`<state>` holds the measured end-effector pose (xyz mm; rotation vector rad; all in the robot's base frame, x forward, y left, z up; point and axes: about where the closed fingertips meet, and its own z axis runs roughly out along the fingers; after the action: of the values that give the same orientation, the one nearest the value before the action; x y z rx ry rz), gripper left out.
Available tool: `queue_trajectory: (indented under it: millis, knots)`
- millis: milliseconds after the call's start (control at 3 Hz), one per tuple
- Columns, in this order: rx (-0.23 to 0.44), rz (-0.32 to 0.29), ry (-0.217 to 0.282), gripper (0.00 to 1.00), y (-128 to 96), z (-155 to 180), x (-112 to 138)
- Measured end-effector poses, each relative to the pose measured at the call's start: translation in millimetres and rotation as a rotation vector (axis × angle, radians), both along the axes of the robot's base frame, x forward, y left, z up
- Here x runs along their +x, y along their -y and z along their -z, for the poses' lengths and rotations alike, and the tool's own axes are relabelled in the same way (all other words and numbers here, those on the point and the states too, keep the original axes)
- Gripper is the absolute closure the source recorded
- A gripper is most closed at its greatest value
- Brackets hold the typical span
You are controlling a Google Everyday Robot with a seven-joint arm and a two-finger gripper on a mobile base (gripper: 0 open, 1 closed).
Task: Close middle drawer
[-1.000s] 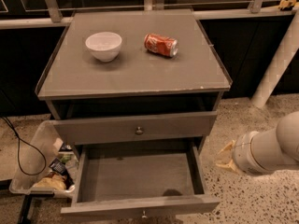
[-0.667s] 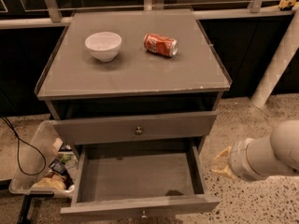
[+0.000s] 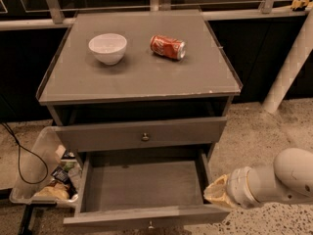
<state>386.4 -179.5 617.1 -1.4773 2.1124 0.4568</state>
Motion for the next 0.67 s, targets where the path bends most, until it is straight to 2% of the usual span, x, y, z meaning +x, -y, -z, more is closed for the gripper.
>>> queue_trajectory:
  millis: [333, 667]
  knots:
    - [0.009, -0.01, -0.006, 1.0, -2.0, 6.4, -1.2]
    - [-0.001, -0.038, -0.033, 1.0, -17.8, 24.6, -10.5]
